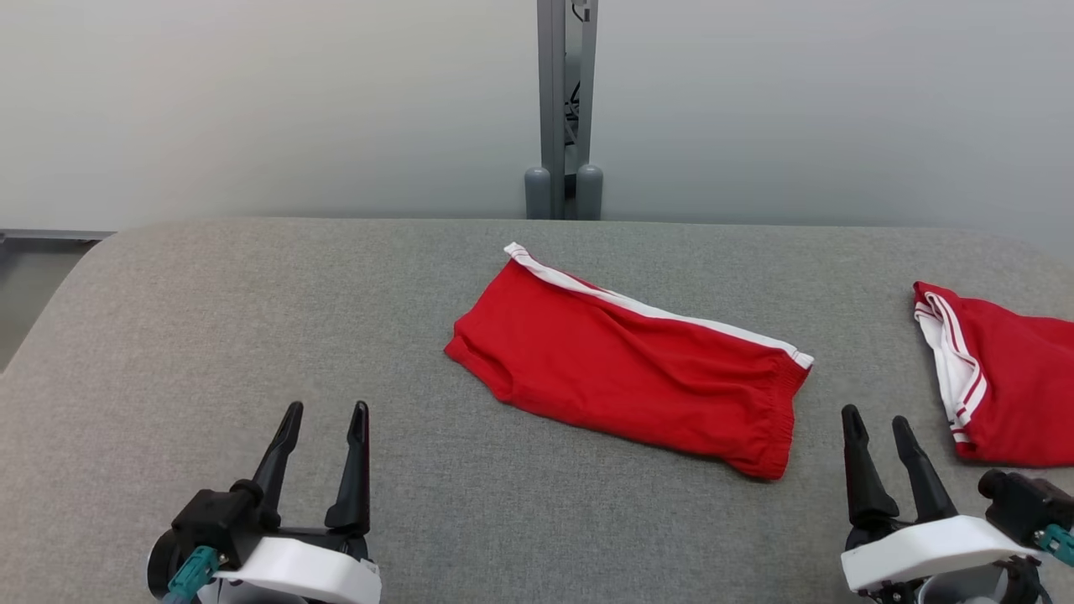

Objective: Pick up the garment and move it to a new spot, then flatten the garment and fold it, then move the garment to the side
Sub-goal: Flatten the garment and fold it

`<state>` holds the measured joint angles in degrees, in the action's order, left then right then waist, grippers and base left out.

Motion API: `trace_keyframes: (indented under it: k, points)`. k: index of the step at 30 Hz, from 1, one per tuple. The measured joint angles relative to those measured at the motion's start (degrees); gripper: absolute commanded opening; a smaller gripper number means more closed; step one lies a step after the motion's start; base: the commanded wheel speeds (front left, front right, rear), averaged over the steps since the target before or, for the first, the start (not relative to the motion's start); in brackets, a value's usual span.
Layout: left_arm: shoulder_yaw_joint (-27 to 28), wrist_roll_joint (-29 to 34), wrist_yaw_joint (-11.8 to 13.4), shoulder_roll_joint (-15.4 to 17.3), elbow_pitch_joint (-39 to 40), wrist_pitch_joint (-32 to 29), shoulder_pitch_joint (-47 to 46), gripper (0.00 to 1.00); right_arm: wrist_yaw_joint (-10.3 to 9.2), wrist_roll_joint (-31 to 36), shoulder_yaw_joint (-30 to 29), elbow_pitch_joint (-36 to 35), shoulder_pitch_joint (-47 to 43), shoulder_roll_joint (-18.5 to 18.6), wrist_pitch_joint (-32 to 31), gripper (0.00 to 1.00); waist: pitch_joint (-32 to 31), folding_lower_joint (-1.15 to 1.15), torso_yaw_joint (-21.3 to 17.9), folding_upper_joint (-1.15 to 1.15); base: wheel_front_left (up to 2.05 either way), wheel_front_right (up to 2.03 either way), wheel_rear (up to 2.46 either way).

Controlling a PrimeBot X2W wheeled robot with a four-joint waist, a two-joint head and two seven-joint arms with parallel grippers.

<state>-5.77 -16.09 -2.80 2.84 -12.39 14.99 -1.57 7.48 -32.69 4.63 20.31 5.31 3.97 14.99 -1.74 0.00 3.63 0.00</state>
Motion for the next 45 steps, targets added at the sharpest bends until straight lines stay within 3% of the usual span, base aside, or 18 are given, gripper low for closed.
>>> trace_keyframes:
  k: [6, 12, 16, 23, 36, 37, 38, 39, 40, 45]
  points:
    - [-2.3, -0.5, 0.6, 0.0, 0.3, 0.0, -0.1, 1.00, 0.00, -7.0, 1.0, 6.6, 1.2, -0.6, -0.7, 1.00, 0.8, 0.00, 1.3, 0.00, 0.00, 0.00, 0.00]
    - [-4.7, -1.0, 1.2, 0.0, 0.3, 0.0, 0.0, 1.00, -0.01, -16.7, -0.8, 12.8, 5.3, -0.8, -7.0, 1.00, 2.0, 0.00, 3.2, 0.00, 0.00, 0.00, 0.00]
    - [-3.3, -2.5, 4.2, 0.0, 0.1, 0.0, -0.3, 1.00, -0.01, -21.0, -1.6, 16.1, 8.4, -1.0, -11.8, 1.00, 3.2, 0.00, 4.5, 0.00, 0.00, 0.00, 0.00]
    - [-4.3, -1.9, 4.6, 0.0, 0.4, 0.0, -2.0, 1.00, -0.01, -23.9, -5.0, 26.7, 14.8, -0.9, -18.0, 1.00, 5.4, 0.00, 7.2, 0.00, 0.00, 0.00, 0.00]
    - [-5.2, -1.9, 5.4, 0.0, 0.9, 0.0, -3.6, 1.00, -0.07, -30.1, -5.7, 33.0, 22.4, -0.1, -21.3, 1.00, 8.3, 0.00, 10.1, 0.00, 0.00, 0.00, 0.00]
    - [-5.2, -2.0, 5.4, 0.0, 0.9, 0.0, -3.6, 1.00, -0.07, -30.6, -5.4, 33.1, 22.6, -0.1, -21.3, 0.95, 8.4, 0.00, 10.2, 0.00, 0.00, 0.00, 0.00]
    - [-5.2, -2.0, 5.4, 0.0, 0.9, 0.0, -3.6, 1.00, -0.07, -30.8, -5.1, 33.2, 22.7, 0.0, -21.3, 0.48, 8.5, 0.00, 10.2, 0.00, 0.00, 0.00, 0.00]
    - [-5.2, -2.1, 5.4, 0.0, 0.9, 0.0, -3.7, 1.00, -0.05, -30.9, -4.3, 33.4, 22.9, 0.1, -21.3, 0.20, 8.6, 0.00, 10.1, 0.00, 0.00, 0.00, 0.00]
    - [-5.2, -2.1, 5.4, 0.0, 0.9, 0.0, -3.7, 1.00, -0.05, -30.9, -4.3, 33.4, 22.9, 0.1, -21.3, 0.00, 8.6, 0.00, 10.1, 0.00, 0.00, 0.00, 0.00]
    - [-5.4, -2.2, 5.7, 0.0, 0.8, 0.0, -4.0, 1.00, -0.05, -30.0, -1.1, 32.0, 22.8, -0.2, -21.0, 0.00, 8.4, 0.00, 9.6, 0.00, 0.00, 0.00, 0.00]
